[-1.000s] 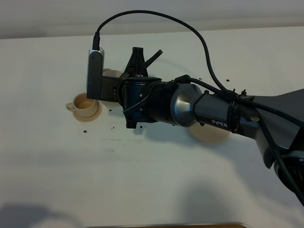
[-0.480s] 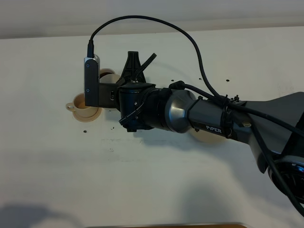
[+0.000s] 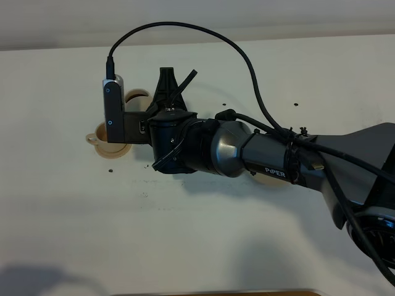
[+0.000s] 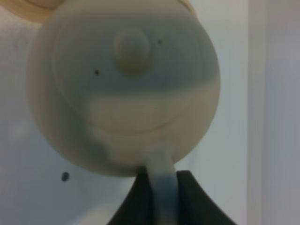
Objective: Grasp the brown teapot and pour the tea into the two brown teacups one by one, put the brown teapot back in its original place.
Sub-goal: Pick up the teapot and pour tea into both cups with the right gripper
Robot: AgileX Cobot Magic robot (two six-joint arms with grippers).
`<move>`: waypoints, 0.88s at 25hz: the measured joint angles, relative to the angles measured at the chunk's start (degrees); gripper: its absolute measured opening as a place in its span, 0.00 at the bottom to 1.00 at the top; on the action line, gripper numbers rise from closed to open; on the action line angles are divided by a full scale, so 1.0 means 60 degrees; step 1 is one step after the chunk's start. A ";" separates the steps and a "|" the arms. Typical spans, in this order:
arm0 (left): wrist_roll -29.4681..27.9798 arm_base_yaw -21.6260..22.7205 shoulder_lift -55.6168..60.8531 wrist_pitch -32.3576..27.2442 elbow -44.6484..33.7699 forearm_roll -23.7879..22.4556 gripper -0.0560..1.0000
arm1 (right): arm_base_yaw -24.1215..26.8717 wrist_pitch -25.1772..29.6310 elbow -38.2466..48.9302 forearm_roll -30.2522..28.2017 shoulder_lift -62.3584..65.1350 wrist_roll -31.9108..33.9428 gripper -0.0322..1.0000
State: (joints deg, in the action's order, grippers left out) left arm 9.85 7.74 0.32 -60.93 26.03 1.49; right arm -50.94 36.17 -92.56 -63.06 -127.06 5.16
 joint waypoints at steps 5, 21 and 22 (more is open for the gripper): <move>0.0000 0.0000 0.0000 0.0000 0.0000 0.0000 0.55 | 0.0000 0.0171 0.0000 -0.0153 0.0000 0.0000 0.11; 0.0000 0.0000 0.0000 0.0000 0.0000 0.0000 0.55 | -0.0208 0.0529 0.0000 -0.0398 0.0000 0.0000 0.11; 0.0000 0.0000 0.0000 0.0000 0.0000 0.0000 0.55 | -0.0217 0.0542 0.0000 -0.0398 0.0000 0.0000 0.11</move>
State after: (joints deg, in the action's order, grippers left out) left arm 9.85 7.74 0.32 -60.93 26.03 1.49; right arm -52.24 39.42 -92.56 -65.45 -127.06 5.16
